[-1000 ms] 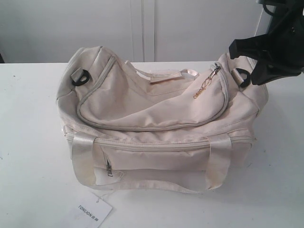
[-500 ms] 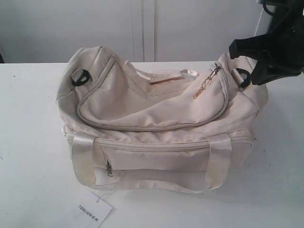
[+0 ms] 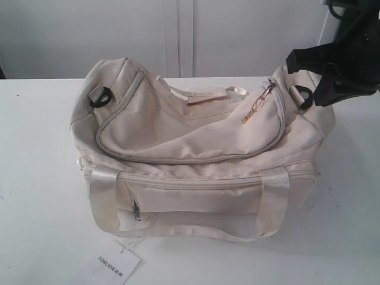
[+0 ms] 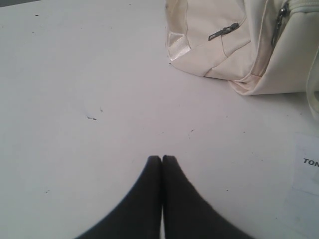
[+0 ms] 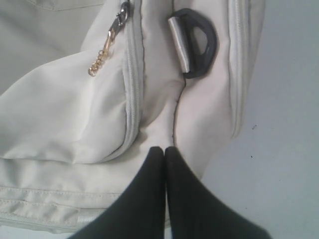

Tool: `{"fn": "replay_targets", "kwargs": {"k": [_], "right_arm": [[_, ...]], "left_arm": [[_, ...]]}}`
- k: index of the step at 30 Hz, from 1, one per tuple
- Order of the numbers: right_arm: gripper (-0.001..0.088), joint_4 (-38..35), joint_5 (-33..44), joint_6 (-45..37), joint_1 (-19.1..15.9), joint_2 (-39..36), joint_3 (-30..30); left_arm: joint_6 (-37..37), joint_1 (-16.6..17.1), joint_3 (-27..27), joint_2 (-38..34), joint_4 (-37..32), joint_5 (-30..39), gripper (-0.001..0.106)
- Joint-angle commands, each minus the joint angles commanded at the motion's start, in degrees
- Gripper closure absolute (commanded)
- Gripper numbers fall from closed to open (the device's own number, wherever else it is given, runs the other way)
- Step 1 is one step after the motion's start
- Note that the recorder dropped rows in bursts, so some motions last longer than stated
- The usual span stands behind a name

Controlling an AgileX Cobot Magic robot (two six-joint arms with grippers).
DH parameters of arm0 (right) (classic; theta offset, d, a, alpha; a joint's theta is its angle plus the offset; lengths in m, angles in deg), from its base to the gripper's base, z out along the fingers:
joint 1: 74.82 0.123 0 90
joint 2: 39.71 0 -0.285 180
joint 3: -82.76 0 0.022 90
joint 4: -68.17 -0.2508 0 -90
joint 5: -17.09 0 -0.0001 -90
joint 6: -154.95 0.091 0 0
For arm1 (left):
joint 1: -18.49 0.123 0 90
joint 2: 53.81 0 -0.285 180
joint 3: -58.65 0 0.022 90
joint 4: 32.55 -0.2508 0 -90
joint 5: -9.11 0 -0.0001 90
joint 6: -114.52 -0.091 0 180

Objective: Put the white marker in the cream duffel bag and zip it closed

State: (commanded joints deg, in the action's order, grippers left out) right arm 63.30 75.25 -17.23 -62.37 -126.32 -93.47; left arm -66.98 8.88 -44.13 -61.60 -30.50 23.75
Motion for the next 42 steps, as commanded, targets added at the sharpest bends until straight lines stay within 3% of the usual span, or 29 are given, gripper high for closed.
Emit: {"fn": "replay_targets", "kwargs": {"k": [13,18,23,32,36,42], "right_arm": [[0.0868,0.2,-0.4,-0.1,0.0,6.6,0.0],[0.0868,6.3,-4.1,-6.0,0.0,6.7,0.0],[0.0868,11.4,-6.5,-6.3,0.0,8.3,1.3],[0.0868,23.0,-17.1,-6.1,0.0,18.2,14.6],[0.0868,23.7,-19.1,-5.3,0.0,23.5,21.5],[0.0868,23.7,-19.1,-4.5,0.0,28.4,26.6]], "left_arm": [[0.0,0.0,0.0,0.0,0.0,0.0,0.105],[0.0,0.0,0.0,0.0,0.0,0.0,0.105],[0.0,0.0,0.0,0.0,0.0,0.0,0.105],[0.0,0.0,0.0,0.0,0.0,0.0,0.105],[0.0,0.0,0.0,0.0,0.0,0.0,0.105],[0.0,0.0,0.0,0.0,0.0,0.0,0.105]]}}
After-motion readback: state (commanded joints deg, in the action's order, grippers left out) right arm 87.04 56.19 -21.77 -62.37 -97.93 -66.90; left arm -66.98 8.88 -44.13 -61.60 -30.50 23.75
